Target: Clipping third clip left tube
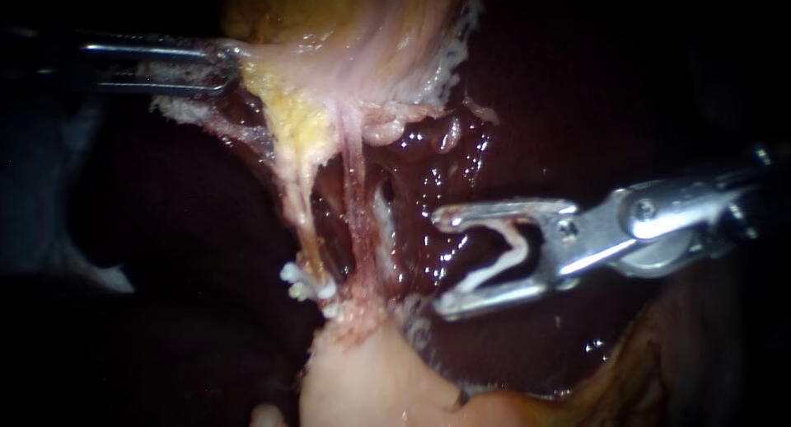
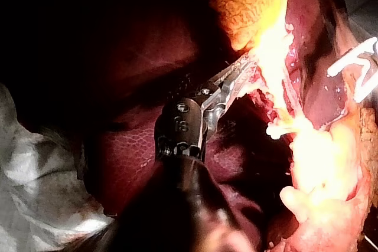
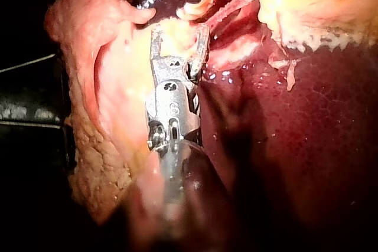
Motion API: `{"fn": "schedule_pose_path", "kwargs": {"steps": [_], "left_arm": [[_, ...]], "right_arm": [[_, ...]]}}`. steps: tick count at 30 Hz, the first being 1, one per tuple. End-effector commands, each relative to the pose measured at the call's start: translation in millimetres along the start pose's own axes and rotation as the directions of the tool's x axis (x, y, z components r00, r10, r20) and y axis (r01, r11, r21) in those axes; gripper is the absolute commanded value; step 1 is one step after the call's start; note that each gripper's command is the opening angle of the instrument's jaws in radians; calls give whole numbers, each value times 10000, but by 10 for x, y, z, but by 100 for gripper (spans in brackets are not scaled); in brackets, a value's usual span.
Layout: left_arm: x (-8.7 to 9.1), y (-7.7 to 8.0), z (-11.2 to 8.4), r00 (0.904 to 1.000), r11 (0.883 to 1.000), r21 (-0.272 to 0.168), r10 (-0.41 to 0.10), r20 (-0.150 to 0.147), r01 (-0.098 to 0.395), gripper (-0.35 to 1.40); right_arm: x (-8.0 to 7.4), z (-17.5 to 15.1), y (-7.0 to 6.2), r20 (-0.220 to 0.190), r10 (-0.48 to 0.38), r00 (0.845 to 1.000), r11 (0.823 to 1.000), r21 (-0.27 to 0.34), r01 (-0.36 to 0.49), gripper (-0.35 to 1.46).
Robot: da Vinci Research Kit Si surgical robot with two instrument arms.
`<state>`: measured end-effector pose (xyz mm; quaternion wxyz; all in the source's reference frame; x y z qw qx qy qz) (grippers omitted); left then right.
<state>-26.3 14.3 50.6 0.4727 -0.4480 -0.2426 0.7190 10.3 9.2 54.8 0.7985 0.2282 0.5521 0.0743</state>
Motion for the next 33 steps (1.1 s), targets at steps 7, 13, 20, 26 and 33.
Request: {"fn": "schedule_pose_path", "kwargs": {"steps": [7, 13, 20, 26, 33], "left_arm": [[-2, 5, 3, 10000, 10000, 46, -15, -20, 15, -35], [-3, 7, 4, 10000, 10000, 58, -18, -26, 18, -35], [-3, 7, 4, 10000, 10000, 62, -16, -29, 16, -35], [-4, 7, 5, 10000, 10000, 67, -14, -32, 14, -35], [-4, 6, 6, 10000, 10000, 74, -11, -36, 11, -35]], "right_arm": [[-10, 50, 12, -15, 284, 9996, 9996, -36, -284, 50], [-28, 77, 28, 16, 331, 9995, 9994, -108, -331, 50], [-46, 79, 48, 27, 466, 9989, 9988, -161, -466, 50], [-53, 80, 62, -68, 703, 9975, 9975, -17, -703, 49], [-49, 92, 69, -854, 1012, 9912, 9930, 693, -954, 48]]}}
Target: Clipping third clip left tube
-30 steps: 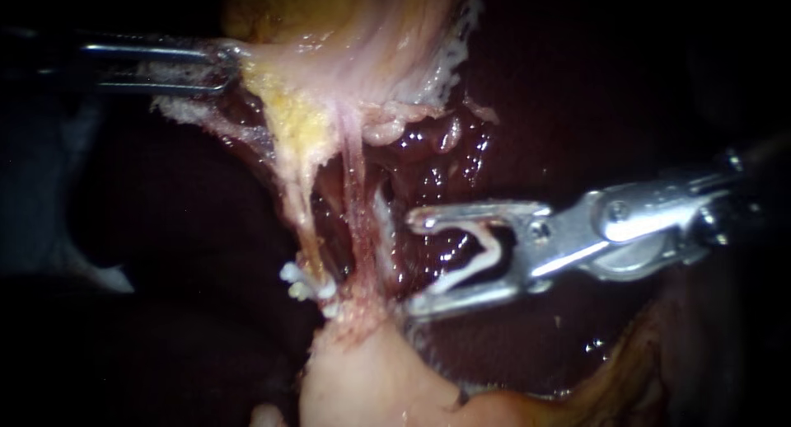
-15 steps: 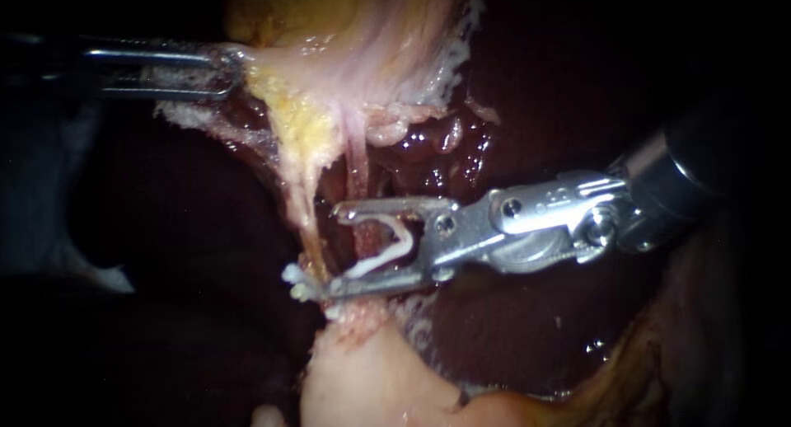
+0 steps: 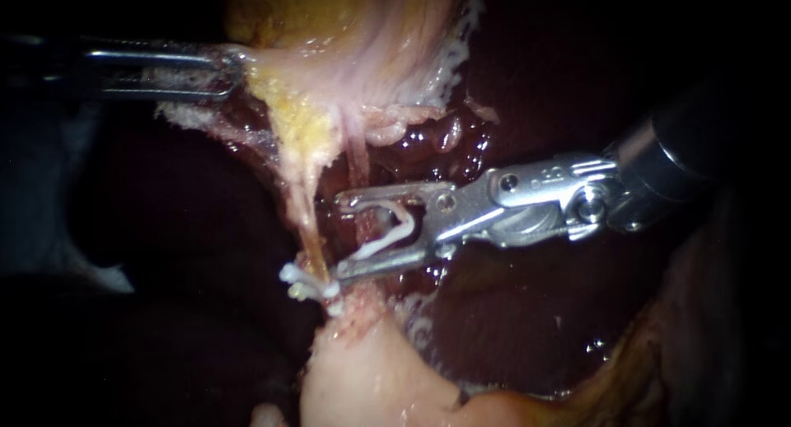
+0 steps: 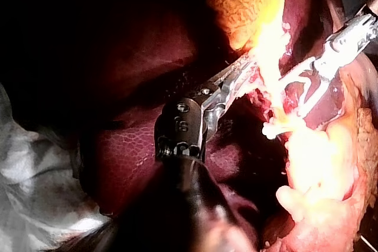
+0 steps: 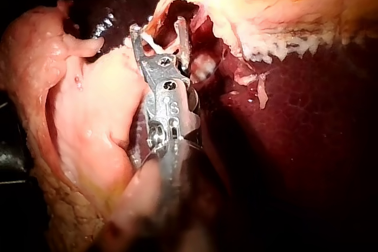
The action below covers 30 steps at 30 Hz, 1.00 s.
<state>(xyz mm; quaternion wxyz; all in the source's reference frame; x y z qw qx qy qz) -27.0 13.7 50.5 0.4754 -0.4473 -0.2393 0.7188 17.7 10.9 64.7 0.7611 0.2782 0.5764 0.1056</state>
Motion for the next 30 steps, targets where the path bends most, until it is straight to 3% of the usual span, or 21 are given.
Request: {"fn": "schedule_pose_path", "kwargs": {"steps": [1, 6, 16, 25, 30], "left_arm": [[0, 0, 0, 10000, 10000, -1, 4, 0, -4, -35], [0, 0, 2, 10000, 10000, 7, 6, -5, -6, -35], [0, 0, 3, 10000, 10000, 10, 6, -7, -6, -35], [0, -2, 4, 10000, 10000, 12, 10, -8, -10, -35], [0, -3, 4, 10000, 10000, 10, 12, -8, -12, -35]], "right_arm": [[2, 4, 0, -112, -2, 9999, 10000, 93, 3, 48], [12, 24, 0, -491, 164, 9987, 9983, 563, -137, 47], [29, 49, -8, -1177, 380, 9923, 9963, 806, -286, 46], [48, 56, -8, -1827, 796, 9799, 9944, 834, -652, 47], [63, 49, -18, -1855, 986, 9777, 9922, 939, -822, 46]]}}
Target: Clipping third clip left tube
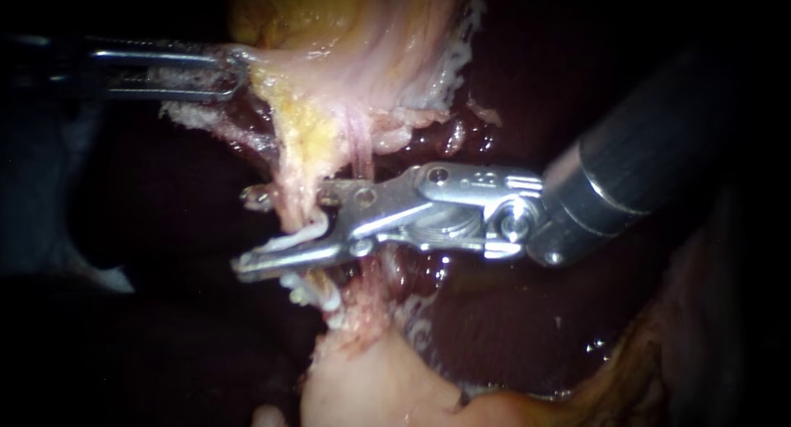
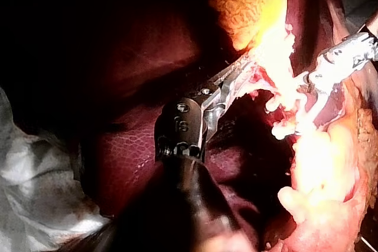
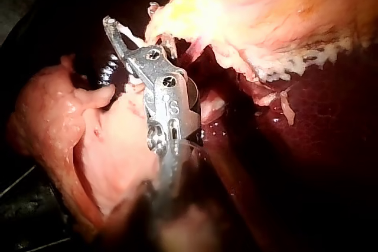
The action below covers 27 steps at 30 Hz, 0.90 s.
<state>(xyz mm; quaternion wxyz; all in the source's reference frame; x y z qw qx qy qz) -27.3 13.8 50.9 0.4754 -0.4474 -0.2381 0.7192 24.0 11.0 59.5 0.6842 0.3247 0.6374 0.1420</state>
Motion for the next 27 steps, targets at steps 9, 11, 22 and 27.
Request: {"fn": "schedule_pose_path", "kwargs": {"steps": [9, 11, 22, 27], "left_arm": [[0, -1, 0, 10000, 10000, -11, 0, 2, 0, -35], [0, -1, 0, 10000, 10000, -10, 0, 2, 0, -35], [-1, -2, 0, 10000, 10000, -10, 3, 1, -3, -35], [-1, -2, 0, 10000, 10000, -10, 3, 1, -3, -35]], "right_arm": [[37, -11, -21, -131, 644, 9978, 9978, -126, -645, 44], [42, -11, -24, -150, 665, 9977, 9976, -177, -668, 43], [40, -16, -23, -272, 2177, 9756, 9756, -224, -2183, 4], [38, -20, -22, -329, 2971, 9543, 9544, -211, -2979, -35]]}}
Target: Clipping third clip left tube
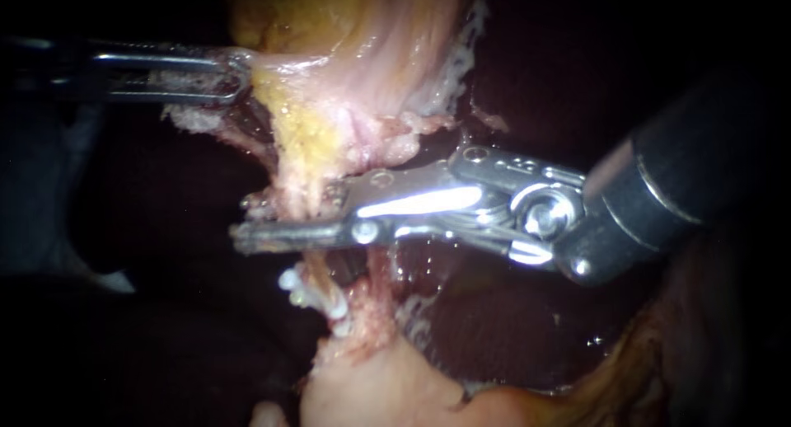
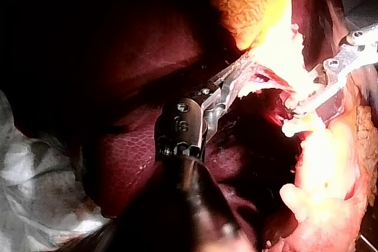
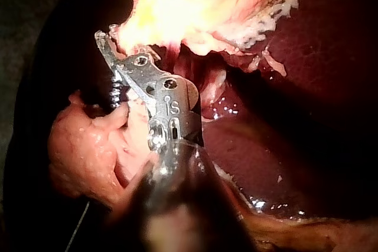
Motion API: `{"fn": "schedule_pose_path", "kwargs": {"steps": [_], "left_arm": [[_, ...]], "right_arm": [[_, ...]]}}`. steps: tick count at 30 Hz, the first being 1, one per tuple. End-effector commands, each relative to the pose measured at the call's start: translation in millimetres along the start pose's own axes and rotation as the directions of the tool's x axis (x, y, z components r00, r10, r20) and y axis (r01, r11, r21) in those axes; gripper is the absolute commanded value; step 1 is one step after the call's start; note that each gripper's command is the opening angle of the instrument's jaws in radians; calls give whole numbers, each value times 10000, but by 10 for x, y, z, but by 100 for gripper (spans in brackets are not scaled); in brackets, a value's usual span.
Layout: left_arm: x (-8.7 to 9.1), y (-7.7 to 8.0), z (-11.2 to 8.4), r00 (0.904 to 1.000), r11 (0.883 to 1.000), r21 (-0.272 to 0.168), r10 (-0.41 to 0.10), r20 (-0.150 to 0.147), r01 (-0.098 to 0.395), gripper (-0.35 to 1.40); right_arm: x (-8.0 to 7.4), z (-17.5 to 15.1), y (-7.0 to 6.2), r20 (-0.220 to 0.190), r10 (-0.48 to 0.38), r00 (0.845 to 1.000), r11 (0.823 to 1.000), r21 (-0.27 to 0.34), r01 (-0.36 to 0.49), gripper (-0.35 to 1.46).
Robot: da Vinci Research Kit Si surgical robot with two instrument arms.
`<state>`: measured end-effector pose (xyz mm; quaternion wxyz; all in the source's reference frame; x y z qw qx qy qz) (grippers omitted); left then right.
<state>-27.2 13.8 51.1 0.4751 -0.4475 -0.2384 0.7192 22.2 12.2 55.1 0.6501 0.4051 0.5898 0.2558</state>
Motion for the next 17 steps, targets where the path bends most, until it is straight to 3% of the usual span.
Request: {"fn": "schedule_pose_path", "kwargs": {"steps": [1, 17], "left_arm": [[0, 0, 0, 10000, 10000, -1, 1, -2, -1, -35], [0, -1, 0, 10000, 10000, -1, 1, -2, -1, -35]], "right_arm": [[-1, -1, 0, 5, 20, 10000, 10000, 12, -20, -35], [-4, -7, 6, -14, 4, 10000, 9999, -158, -4, -35]]}}
